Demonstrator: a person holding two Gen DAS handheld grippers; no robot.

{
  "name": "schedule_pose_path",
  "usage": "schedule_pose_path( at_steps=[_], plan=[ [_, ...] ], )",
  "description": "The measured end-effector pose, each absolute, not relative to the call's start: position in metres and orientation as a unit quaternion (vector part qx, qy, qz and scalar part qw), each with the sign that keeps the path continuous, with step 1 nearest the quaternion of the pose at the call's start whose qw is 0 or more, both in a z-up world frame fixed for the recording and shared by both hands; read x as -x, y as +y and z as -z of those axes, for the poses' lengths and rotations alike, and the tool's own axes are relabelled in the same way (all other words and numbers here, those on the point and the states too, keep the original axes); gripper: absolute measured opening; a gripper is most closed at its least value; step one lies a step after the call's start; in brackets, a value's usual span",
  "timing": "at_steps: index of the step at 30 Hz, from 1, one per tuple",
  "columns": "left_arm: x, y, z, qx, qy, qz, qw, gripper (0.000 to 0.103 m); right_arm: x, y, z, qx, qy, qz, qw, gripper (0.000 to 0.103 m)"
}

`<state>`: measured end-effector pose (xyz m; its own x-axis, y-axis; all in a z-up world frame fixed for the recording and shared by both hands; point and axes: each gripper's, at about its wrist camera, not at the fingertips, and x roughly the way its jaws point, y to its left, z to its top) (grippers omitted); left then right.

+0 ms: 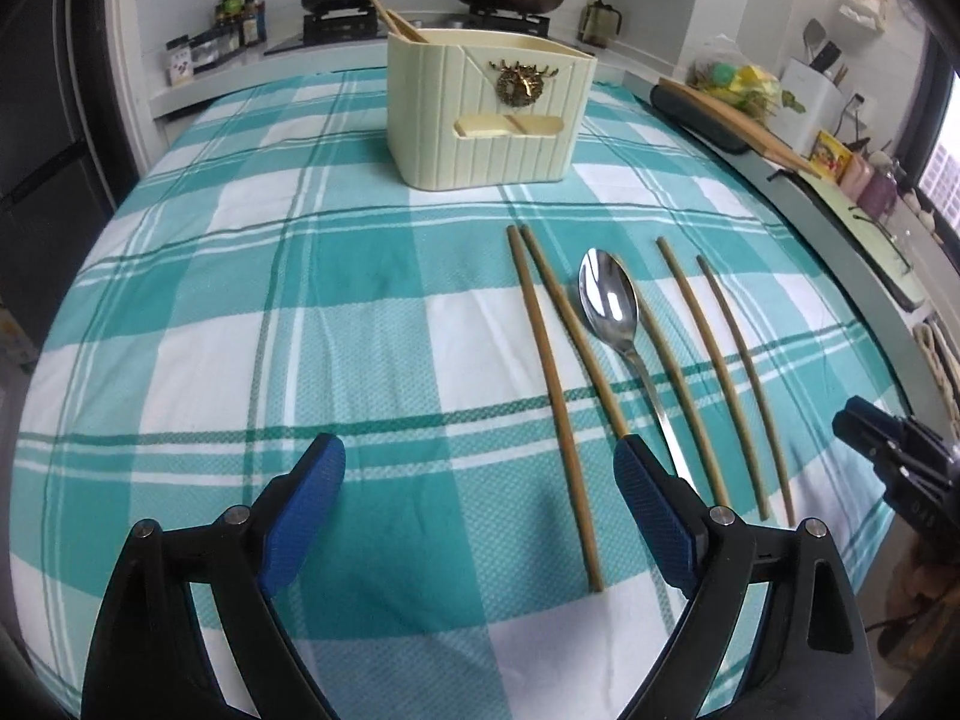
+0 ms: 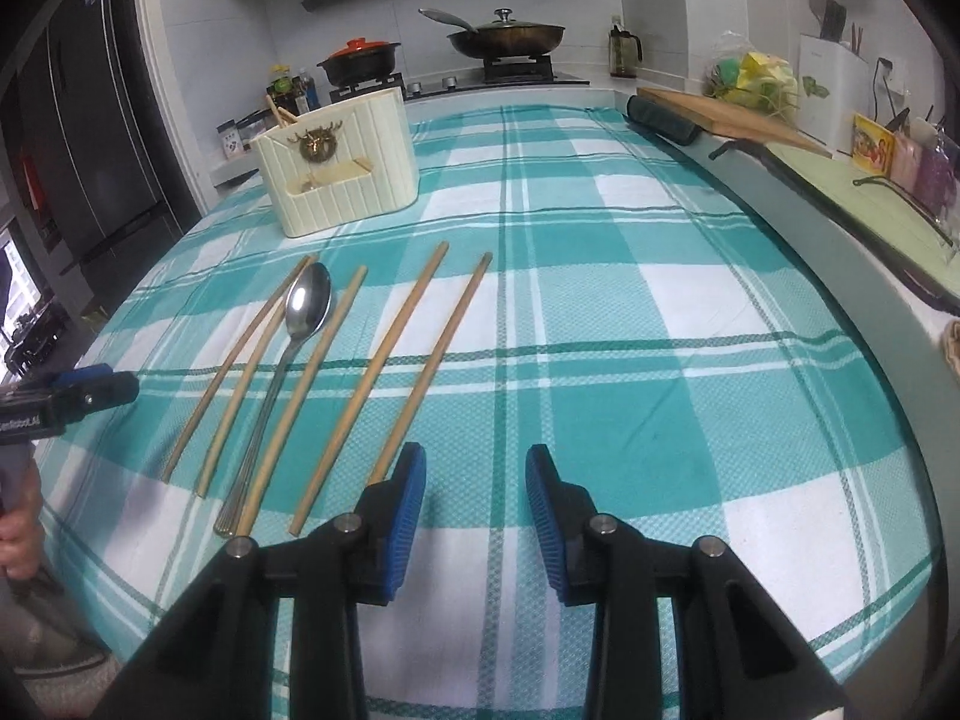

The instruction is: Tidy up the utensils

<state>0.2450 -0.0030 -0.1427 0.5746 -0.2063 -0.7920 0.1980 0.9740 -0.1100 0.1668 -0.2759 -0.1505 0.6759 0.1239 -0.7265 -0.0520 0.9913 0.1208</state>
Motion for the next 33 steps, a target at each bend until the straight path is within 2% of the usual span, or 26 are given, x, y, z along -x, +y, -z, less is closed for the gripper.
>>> schedule_pose_path(
  at_steps=[15, 21, 24, 26, 27, 29, 31, 33],
  plan=[
    [-0.288, -0.040, 0.181, -0.074, 0.463, 0.078, 0.880, 0.091, -0.168, -0.267, 0.156, -0.060, 0.400, -0.058, 0.913, 0.035],
    [-0.293, -0.041, 0.183, -0.055, 0.464, 0.072, 0.881, 0.089, -0.188, -0.260, 0.162, -0.079, 0.431, -0.085, 0.895, 0.035],
    [-0.291, -0.043, 0.181, -0.052, 0.459, 0.073, 0.884, 0.075, -0.201, -0.248, 0.170, -0.063, 0.441, -0.086, 0.891, 0.032],
    [-0.289, -0.047, 0.180, -0.056, 0.456, 0.081, 0.885, 0.052, -0.207, -0.243, 0.174, -0.056, 0.447, -0.081, 0.889, 0.032],
    [-0.288, -0.049, 0.179, -0.053, 0.454, 0.087, 0.885, 0.046, -0.209, -0.240, 0.176, -0.050, 0.450, -0.080, 0.888, 0.031],
    [-0.285, -0.054, 0.179, -0.053, 0.450, 0.091, 0.887, 0.021, -0.210, -0.235, 0.176, -0.026, 0.445, -0.072, 0.892, 0.028],
    [-0.284, -0.056, 0.179, -0.051, 0.447, 0.086, 0.889, 0.007, -0.210, -0.232, 0.177, -0.011, 0.442, -0.064, 0.895, 0.019],
    [-0.283, -0.053, 0.179, -0.037, 0.446, 0.077, 0.891, 0.005, -0.210, -0.232, 0.177, 0.001, 0.439, -0.055, 0.897, 0.011]
  ],
)
